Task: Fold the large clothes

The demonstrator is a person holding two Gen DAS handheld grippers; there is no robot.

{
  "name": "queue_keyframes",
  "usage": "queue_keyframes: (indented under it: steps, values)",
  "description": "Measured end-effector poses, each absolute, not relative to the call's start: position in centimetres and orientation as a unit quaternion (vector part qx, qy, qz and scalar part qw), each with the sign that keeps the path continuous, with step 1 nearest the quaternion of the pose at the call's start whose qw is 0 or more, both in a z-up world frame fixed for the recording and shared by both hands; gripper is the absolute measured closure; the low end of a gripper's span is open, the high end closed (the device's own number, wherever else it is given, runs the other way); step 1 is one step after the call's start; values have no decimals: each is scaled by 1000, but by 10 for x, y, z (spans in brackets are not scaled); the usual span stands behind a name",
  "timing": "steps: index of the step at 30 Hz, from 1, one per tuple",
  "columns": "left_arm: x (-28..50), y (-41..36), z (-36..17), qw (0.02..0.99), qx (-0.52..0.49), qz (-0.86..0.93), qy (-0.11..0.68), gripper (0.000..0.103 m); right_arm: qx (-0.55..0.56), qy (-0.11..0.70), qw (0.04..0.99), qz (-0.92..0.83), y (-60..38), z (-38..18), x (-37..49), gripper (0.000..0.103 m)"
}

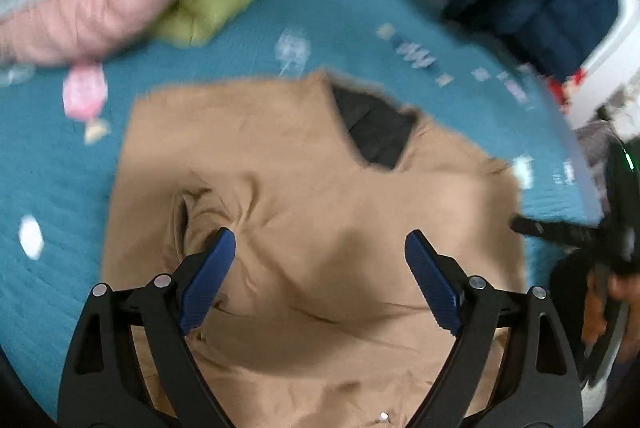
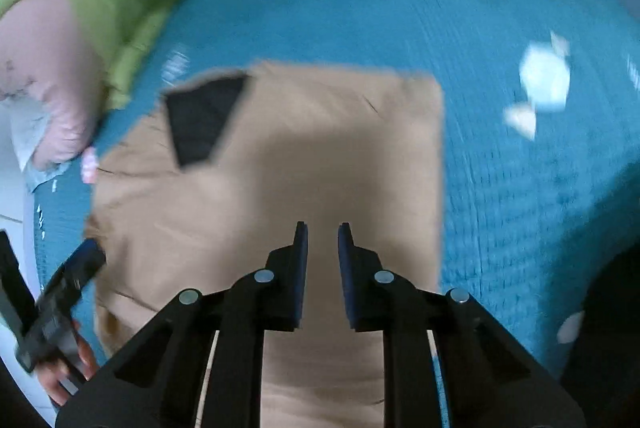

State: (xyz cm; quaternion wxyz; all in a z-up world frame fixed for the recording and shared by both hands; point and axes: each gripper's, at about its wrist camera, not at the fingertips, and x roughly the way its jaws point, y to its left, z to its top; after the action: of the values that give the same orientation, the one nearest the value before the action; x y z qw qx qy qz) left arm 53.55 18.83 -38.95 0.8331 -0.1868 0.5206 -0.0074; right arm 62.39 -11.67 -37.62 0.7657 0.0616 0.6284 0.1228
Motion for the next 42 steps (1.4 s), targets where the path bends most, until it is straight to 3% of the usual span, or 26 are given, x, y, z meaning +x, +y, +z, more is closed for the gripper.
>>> queue_keyframes:
  steps: [5, 9, 10, 12, 13, 19, 30, 33, 38, 40, 41, 42]
  values:
    - [547, 193, -423, 809, -188, -15, 557, 16, 110, 653, 739, 124, -136, -427, 623, 91]
    - [542, 221, -382, 825, -247, -58, 504, 16, 104, 641, 745, 154, -131, -394, 624, 84]
    - [542, 233, -371, 831, -260, -59, 488, 16, 102, 627, 753, 172, -131, -379, 625, 81]
    - [546, 260, -354, 842, -267, -28, 468, 10, 82, 601, 777, 167, -133, -358, 633, 66]
    - [553, 277, -350, 842, -262, 8, 472, 10, 67, 587, 792, 156, -134, -350, 639, 65]
    - [606, 324, -385, 800, -214, 100, 552, 10, 26, 587, 805, 83, -143, -361, 686, 59]
    - [635, 322, -444, 771, -168, 77, 609, 12, 11, 647, 759, 71, -144, -401, 723, 51]
    - [637, 322, -443, 774, -165, 60, 608, 28, -2, 653, 755, 59, -147, -407, 725, 52]
    - [644, 317, -445, 775, -145, 52, 613, 39, 18, 662, 748, 48, -160, -418, 730, 52]
    - [647, 308, -444, 777, -146, 51, 610, 54, 15, 655, 754, 54, -159, -419, 727, 65]
    - [647, 306, -442, 780, -150, 46, 606, 62, 20, 646, 761, 64, -158, -415, 725, 83]
    - [644, 303, -441, 781, -157, 37, 603, 75, 21, 640, 765, 69, -158, -412, 722, 89]
